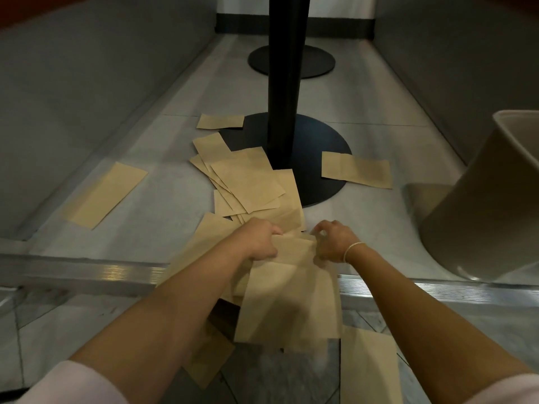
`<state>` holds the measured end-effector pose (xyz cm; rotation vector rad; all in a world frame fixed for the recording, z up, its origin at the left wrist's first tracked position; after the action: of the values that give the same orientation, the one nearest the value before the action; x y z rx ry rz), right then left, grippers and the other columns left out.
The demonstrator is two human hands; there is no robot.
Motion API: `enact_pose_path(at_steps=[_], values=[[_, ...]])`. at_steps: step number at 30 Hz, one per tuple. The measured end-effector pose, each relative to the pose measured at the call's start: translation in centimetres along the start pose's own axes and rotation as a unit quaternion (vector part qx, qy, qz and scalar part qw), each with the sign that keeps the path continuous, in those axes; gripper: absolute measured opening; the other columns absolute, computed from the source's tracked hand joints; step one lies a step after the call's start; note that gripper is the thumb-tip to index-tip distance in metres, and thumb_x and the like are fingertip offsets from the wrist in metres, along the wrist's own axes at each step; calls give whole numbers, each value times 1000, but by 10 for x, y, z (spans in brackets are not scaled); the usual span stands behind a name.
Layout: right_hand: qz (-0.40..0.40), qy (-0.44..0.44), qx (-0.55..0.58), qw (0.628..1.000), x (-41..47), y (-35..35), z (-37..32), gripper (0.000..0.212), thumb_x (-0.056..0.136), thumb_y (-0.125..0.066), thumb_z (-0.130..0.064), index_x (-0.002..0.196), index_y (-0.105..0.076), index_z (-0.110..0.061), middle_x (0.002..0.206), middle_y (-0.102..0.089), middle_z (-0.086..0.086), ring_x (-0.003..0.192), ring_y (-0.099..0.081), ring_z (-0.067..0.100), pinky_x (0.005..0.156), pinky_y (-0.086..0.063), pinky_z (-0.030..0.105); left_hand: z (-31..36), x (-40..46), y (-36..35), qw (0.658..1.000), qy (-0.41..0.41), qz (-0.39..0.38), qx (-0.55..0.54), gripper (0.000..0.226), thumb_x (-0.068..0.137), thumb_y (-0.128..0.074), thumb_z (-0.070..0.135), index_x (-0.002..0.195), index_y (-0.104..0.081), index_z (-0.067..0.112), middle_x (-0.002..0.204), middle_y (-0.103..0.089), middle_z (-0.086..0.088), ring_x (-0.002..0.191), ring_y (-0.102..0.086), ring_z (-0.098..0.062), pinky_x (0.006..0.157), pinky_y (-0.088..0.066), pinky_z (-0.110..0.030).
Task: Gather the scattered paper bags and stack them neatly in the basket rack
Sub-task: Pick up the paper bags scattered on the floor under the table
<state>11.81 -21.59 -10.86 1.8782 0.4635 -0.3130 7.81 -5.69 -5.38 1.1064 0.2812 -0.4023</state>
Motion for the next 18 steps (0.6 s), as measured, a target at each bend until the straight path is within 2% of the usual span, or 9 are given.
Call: enact_pose_path(at_steps=[2,4,10,14,18], values=[[-10,2,-56,998,2,-9,1,88,66,-81,-26,140,-34,-26,140,-38,4,128,-35,27,105,-37,43,-9,-3,8,1000,9,-7,3,41,82,-62,13,122,-61,24,117,-60,-3,97,-56,-17,77,-46,-24],[-17,12,-101,995,2,-19,-3,97,64,-82,-33,143,-27,-26,142,-37,3,130,-33,27,106,-36,44,-20,-5,15,1000,19,-2,5,40,81,-63,14,120,-62,24,115,-60,-2,97,-56,-17,77,-46,-23],[5,-54,-159,986,0,-20,4,97,56,-82,-52,135,-34,-24,129,-50,6,122,-40,26,101,-38,40,-31,-6,20,999,29,7,17,35,82,-63,17,116,-62,21,115,-59,-3,101,-55,-19,77,-44,-22],[38,-58,-176,982,-11,-2,0,74,72,-75,-40,132,-38,-18,122,-55,10,118,-45,27,100,-37,37,-21,-4,20,1000,25,2,11,36,82,-63,19,117,-60,20,108,-59,-4,95,-56,-20,80,-49,-27],[0,-20,-153,988,-22,20,-11,30,86,-60,-29,115,-61,-21,111,-61,4,109,-53,24,100,-40,37,-4,-8,23,1000,8,10,2,38,83,-64,20,121,-59,19,96,-55,-1,89,-56,-19,80,-50,-29]])
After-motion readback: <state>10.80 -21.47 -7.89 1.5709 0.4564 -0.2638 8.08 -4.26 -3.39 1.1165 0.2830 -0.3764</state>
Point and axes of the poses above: each hand's wrist, its own x-axis towards the middle knuckle, its own y-axis out of the back of the hand, z = x × y, the point moved 8 cm from there along x, towards the middle knuckle
